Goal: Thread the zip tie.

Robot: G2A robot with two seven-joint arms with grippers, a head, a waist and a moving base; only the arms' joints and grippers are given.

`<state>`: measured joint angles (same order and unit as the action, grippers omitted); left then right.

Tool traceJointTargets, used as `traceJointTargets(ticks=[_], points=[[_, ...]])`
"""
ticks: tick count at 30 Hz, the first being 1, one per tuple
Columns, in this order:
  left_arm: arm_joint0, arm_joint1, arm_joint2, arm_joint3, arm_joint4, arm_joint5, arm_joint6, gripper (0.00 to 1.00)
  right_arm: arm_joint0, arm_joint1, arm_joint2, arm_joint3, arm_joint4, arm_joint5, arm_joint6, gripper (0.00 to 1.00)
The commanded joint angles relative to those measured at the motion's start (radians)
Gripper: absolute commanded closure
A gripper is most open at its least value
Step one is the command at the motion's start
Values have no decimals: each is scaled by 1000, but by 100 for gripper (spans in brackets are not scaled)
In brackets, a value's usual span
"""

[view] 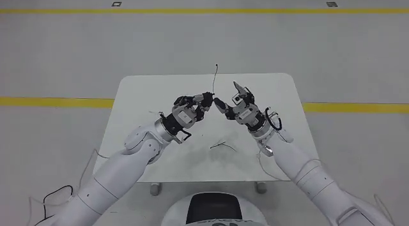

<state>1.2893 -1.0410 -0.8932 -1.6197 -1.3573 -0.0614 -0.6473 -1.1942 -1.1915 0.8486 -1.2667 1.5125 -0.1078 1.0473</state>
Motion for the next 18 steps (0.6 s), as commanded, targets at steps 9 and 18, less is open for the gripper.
traceJointTargets(ticks=[9,18], points=[[5,-12,-9,6,7,13,-1,100,1,-21,9,18,-47,30,9,73],[8,-23,-19,8,14,23,-1,100,2,-39,26,32,-71,36,24,80]])
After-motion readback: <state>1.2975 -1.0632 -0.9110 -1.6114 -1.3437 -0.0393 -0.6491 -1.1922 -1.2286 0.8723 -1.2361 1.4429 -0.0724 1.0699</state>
